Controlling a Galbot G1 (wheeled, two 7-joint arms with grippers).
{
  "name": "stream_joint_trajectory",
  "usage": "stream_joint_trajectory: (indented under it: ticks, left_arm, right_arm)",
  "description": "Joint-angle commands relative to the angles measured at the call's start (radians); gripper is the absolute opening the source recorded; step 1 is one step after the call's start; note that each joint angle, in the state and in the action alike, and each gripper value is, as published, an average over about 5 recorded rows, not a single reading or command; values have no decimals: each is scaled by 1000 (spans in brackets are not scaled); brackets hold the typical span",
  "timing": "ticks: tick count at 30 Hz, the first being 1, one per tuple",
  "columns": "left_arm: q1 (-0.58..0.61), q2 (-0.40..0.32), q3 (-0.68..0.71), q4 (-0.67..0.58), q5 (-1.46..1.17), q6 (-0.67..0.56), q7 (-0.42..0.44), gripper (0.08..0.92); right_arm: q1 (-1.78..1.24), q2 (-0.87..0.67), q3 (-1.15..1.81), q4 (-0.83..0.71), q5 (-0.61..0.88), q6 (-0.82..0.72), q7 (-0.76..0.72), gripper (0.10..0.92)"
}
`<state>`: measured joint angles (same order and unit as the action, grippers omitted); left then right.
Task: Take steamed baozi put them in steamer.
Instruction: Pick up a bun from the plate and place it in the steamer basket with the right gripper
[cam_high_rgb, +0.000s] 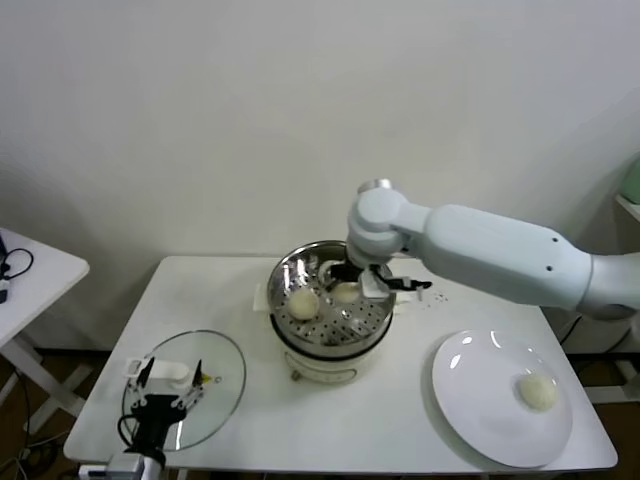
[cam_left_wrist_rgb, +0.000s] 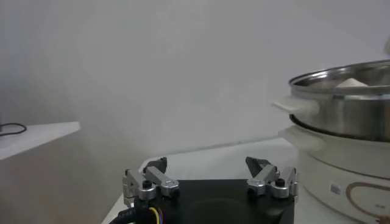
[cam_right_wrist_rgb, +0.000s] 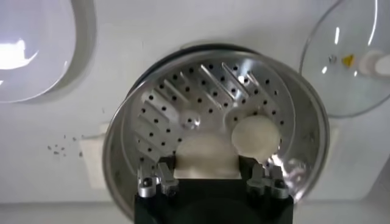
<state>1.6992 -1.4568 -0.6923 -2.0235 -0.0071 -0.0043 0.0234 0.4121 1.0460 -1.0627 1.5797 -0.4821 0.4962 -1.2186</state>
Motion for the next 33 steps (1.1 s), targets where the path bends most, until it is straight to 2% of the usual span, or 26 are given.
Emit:
stream_joint_trajectory:
  ticks: [1, 9, 33]
  left_arm:
    - [-1, 1, -1, 6, 1, 1, 0, 823]
    - [-7, 0, 6, 7, 4, 7, -1, 823]
    - [-21, -4, 17, 16, 3, 6, -1, 823]
  right_arm:
    - [-12, 68, -75, -82, 48, 60, 7, 672]
    - [-20, 66, -94, -89, 77, 77, 25, 678]
    - [-57, 67, -62, -68, 12, 135, 47, 679]
